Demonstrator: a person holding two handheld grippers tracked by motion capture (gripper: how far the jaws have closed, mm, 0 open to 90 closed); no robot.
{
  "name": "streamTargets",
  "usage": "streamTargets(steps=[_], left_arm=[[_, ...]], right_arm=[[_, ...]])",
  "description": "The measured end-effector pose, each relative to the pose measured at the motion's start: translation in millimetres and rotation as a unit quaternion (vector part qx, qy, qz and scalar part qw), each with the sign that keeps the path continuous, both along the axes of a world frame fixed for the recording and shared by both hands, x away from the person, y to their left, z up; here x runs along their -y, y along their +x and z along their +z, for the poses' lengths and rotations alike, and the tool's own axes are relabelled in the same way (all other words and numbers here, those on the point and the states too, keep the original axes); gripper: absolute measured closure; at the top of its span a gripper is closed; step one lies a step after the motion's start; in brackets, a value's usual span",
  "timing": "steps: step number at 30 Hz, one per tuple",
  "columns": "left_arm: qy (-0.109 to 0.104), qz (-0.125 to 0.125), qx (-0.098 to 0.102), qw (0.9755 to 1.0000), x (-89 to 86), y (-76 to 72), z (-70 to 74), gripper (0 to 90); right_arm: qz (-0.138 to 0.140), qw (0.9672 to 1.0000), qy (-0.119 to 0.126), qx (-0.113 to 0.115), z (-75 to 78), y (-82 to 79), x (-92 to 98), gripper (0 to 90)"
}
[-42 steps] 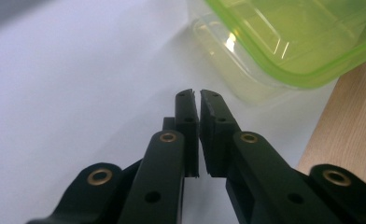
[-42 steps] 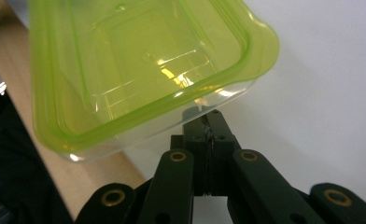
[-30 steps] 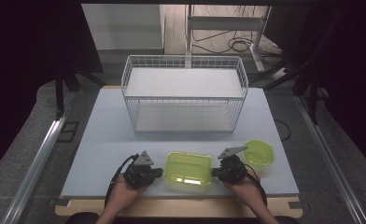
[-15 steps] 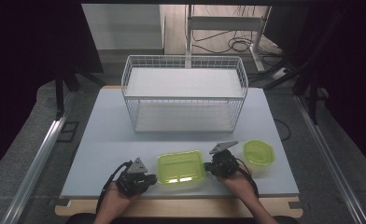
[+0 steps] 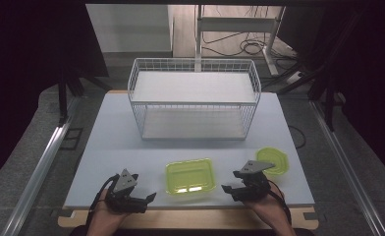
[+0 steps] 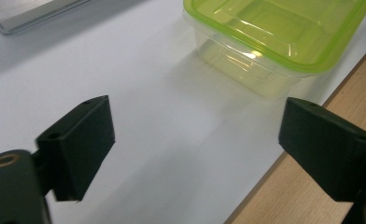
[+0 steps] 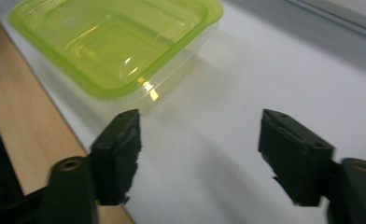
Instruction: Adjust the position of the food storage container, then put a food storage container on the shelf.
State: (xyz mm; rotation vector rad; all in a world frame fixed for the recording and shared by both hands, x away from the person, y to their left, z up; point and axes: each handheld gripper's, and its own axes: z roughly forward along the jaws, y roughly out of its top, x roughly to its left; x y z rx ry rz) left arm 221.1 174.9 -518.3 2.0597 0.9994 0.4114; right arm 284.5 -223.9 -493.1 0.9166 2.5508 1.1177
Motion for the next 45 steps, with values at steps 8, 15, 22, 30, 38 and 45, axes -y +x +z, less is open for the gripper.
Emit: streamTargets(steps=[8,15,22,30,38,45], left_arm=[[0.017,-0.017,0.026,0.9994,7.1,-0.5,-6.8,4.7],[0.023,0.007,0.026,0.9994,3.0,-1.9,-6.6,4.5],[0.019,0.015,0.021,0.9995,-5.0,-10.3,-8.0,5.1],[0.026,0.009,0.03,0.9992,-1.9,-10.4,-9.4,5.2],[0.036,0.006,0.03,0.9989,0.4,-10.0,-11.4,5.3],[0.049,0.0,0.031,0.9983,2.8,-10.4,-12.6,5.3]], right_arm=[[-0.005,0.9996,0.013,-0.024,-2.3,2.8,1.8,21.4],[0.001,0.9997,0.009,-0.025,3.1,2.9,-2.2,24.3],[-0.01,0.9989,0.033,-0.032,6.0,8.2,-5.2,29.7],[-0.008,0.9964,0.059,-0.06,9.0,20.7,-12.2,36.6],[0.0,0.9928,0.07,-0.097,5.3,34.9,-22.9,44.1],[-0.001,0.989,0.069,-0.131,0.0,52.6,-37.7,51.6]])
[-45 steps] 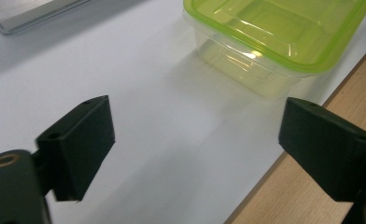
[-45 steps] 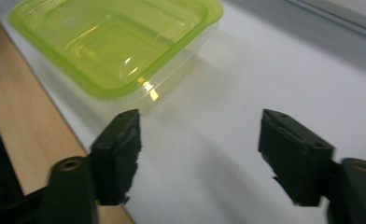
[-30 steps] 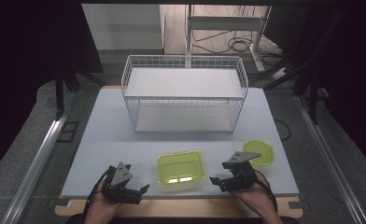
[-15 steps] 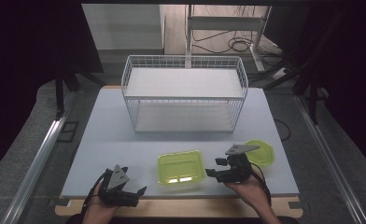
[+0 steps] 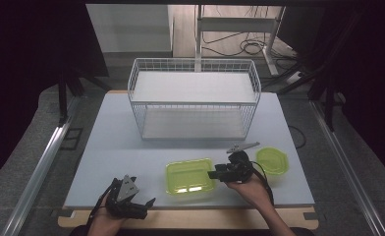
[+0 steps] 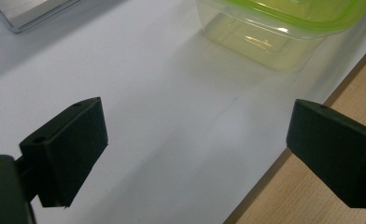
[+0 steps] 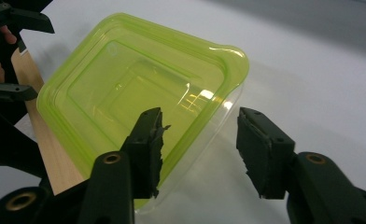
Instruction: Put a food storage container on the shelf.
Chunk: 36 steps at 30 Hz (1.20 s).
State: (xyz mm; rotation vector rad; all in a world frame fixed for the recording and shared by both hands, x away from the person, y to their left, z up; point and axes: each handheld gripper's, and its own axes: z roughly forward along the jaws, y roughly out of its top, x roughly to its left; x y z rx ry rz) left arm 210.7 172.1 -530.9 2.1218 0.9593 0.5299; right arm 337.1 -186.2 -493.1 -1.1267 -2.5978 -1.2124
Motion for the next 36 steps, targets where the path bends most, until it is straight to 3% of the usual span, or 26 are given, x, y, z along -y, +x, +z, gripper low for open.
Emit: streamTargets(steps=[7,12,13,15,19,20,27,29,30,36], left_arm=[[0.004,0.0,0.0,1.0,0.2,0.1,-0.5,5.3],[0.014,-0.004,0.0,0.9999,1.8,0.1,-1.1,5.3],[0.014,-0.004,0.0,0.9999,1.8,0.1,-1.1,5.3],[0.015,-0.003,0.0,0.9999,1.9,0.1,-1.2,5.3],[0.015,-0.003,0.001,0.9999,1.6,0.0,-1.1,5.3],[0.015,-0.002,0.001,0.9999,1.4,0.0,-1.1,5.3],[0.013,-0.002,0.003,0.9999,0.9,-0.2,-0.6,5.3],[0.011,0.0,0.004,0.9999,1.1,-0.1,-0.8,5.3],[0.011,0.001,0.004,0.9999,1.0,-0.1,-0.8,5.3],[0.002,0.004,0.005,1.0,-0.2,0.2,0.0,5.1]], right_arm=[[0.002,0.9992,0.007,-0.039,-5.7,7.5,-4.2,58.6],[-0.01,0.9958,0.028,-0.087,-6.8,12.0,-0.6,67.3],[-0.01,0.9958,0.028,-0.087,-6.8,12.0,-0.6,67.3],[-0.012,0.9921,0.044,-0.117,-7.6,13.6,-0.2,72.0],[-0.004,0.9885,0.064,-0.137,-7.5,15.3,-0.2,78.5],[0.002,0.9853,0.081,-0.15,-6.7,15.5,-0.1,80.1],[0.001,0.9849,0.088,-0.149,-4.9,14.2,2.2,80.7],[-0.002,0.9844,0.098,-0.146,-2.7,13.8,3.8,80.8],[-0.002,0.9823,0.113,-0.149,0.6,13.8,5.9,80.8],[-0.004,0.9829,0.128,-0.132,13.1,14.9,9.6,80.7]])
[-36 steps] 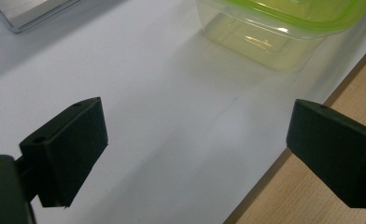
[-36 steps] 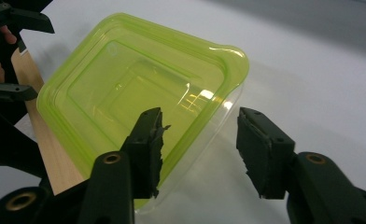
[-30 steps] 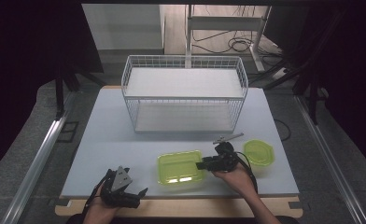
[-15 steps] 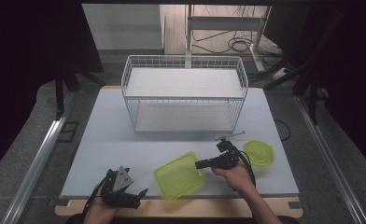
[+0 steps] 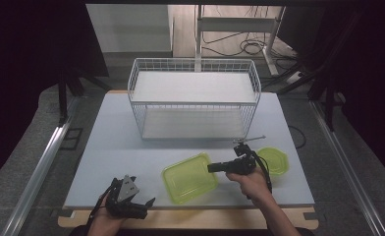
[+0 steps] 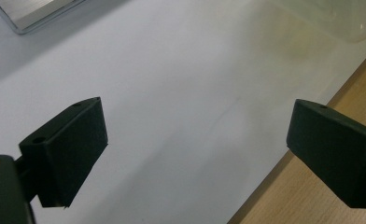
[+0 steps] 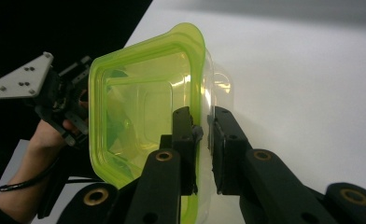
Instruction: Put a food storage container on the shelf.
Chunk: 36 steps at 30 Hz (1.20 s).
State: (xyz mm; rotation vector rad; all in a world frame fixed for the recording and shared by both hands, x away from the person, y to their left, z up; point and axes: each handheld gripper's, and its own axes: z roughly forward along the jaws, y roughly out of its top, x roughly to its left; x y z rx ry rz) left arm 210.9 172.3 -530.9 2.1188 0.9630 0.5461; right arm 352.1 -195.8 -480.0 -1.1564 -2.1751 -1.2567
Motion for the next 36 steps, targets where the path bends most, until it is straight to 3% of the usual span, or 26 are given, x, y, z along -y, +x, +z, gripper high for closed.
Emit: streamTargets(steps=[5,15,29,36], left_arm=[[-0.013,0.003,0.0,0.9999,-1.8,0.6,0.6,4.8],[-0.01,0.004,0.0,0.9999,-1.6,0.9,-0.1,4.6],[-0.006,0.004,-0.001,1.0,-1.5,1.2,-0.7,4.6],[-0.006,0.004,0.0,1.0,-1.9,1.0,-0.5,5.1]], right_arm=[[-0.004,0.9999,0.004,0.012,11.3,2.1,2.1,80.7],[-0.015,0.9993,0.022,0.028,35.5,10.8,3.3,80.7],[-0.035,0.9969,0.042,0.057,79.6,29.9,5.0,80.7],[-0.057,0.9941,0.059,0.071,106.3,43.2,5.7,80.7]])
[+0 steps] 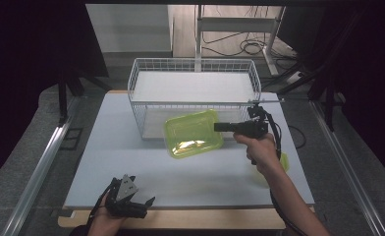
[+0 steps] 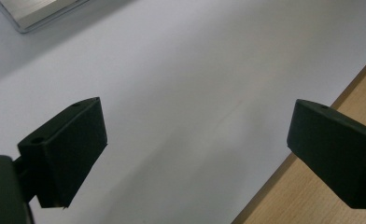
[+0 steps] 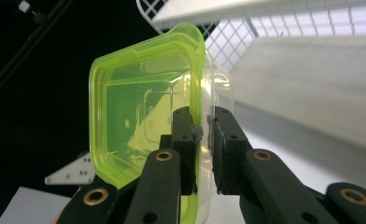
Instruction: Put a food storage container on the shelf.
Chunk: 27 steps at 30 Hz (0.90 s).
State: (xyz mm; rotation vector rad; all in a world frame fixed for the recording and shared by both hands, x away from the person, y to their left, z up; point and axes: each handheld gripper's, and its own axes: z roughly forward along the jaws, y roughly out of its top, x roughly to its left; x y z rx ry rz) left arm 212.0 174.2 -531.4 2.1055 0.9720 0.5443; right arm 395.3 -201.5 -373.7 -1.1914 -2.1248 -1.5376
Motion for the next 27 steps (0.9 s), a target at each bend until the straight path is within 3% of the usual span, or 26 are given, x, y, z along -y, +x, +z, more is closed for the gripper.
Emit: streamTargets(steps=[19,27], left_arm=[[-0.012,0.012,0.002,0.9998,-2.9,0.8,0.6,4.1],[-0.011,0.011,0.0,0.9999,-2.5,1.4,0.1,3.7]], right_arm=[[-0.048,0.9984,0.007,0.029,45.5,32.7,-5.3,80.7],[-0.084,0.9954,-0.006,0.044,66.0,52.7,-9.3,80.7]])
